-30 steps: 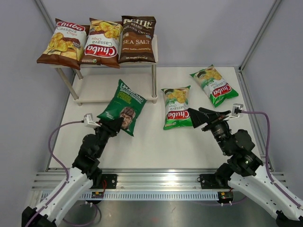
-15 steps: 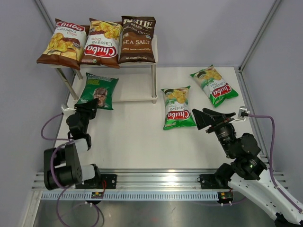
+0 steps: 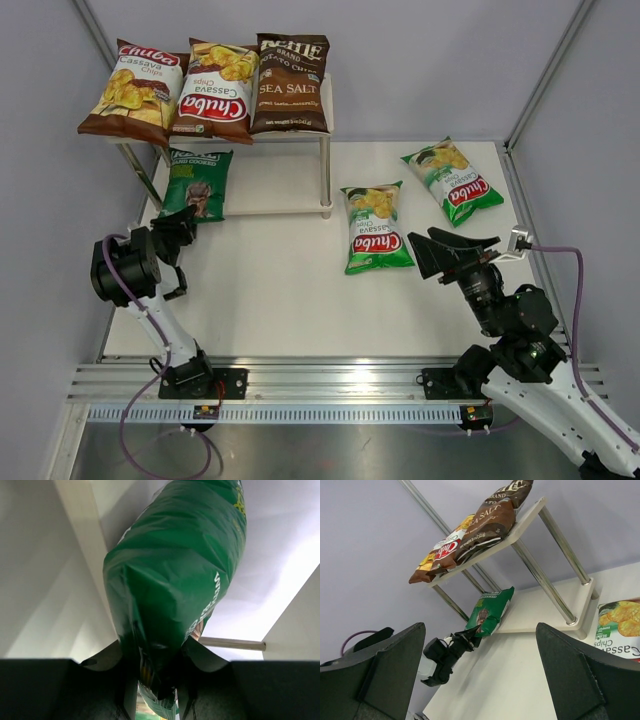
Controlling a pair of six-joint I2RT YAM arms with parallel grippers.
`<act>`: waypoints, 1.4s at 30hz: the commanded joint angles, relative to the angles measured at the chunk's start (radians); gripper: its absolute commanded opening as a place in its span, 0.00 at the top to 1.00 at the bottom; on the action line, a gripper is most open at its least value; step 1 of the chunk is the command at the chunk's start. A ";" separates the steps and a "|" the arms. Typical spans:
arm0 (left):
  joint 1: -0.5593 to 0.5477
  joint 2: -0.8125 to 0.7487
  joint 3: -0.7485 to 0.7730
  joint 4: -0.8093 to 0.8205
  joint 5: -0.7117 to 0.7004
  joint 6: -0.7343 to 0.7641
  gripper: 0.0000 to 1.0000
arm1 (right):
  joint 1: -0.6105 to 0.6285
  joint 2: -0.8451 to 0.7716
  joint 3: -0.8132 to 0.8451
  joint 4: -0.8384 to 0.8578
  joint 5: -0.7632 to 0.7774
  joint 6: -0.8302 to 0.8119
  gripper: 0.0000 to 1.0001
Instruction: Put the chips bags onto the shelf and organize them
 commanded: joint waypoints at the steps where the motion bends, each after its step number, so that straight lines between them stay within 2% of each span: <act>1: 0.032 0.090 0.054 0.347 0.004 0.005 0.83 | 0.004 -0.024 -0.006 0.056 -0.026 -0.022 0.01; 10: 0.046 0.173 0.180 0.217 0.053 0.057 0.82 | 0.004 -0.052 -0.022 0.056 -0.021 -0.017 0.01; 27: 0.054 0.193 0.420 -0.049 0.093 0.166 0.82 | 0.002 -0.023 -0.025 0.059 0.007 -0.034 0.01; 31: 0.052 0.193 0.401 -0.011 0.087 0.146 0.81 | 0.004 -0.013 -0.028 0.068 0.007 -0.029 0.01; 33: 0.046 0.181 0.375 -0.003 0.083 0.141 0.75 | 0.002 -0.010 -0.026 0.068 0.004 -0.031 0.01; 34: 0.044 0.178 0.366 0.000 0.078 0.140 0.68 | 0.004 -0.009 -0.025 0.068 0.002 -0.031 0.01; 35: 0.040 0.175 0.358 -0.015 0.075 0.138 0.52 | 0.004 -0.007 -0.025 0.068 0.001 -0.031 0.01; 39: 0.037 0.132 0.328 -0.075 0.081 0.138 0.37 | 0.004 -0.006 -0.023 0.069 0.002 -0.031 0.00; 41: 0.034 0.100 0.308 -0.131 0.078 0.158 0.36 | 0.004 0.000 -0.022 0.071 0.005 -0.034 0.01; 42: 0.028 0.050 0.285 -0.161 0.063 0.169 0.32 | 0.004 0.013 -0.019 0.068 0.007 -0.035 0.01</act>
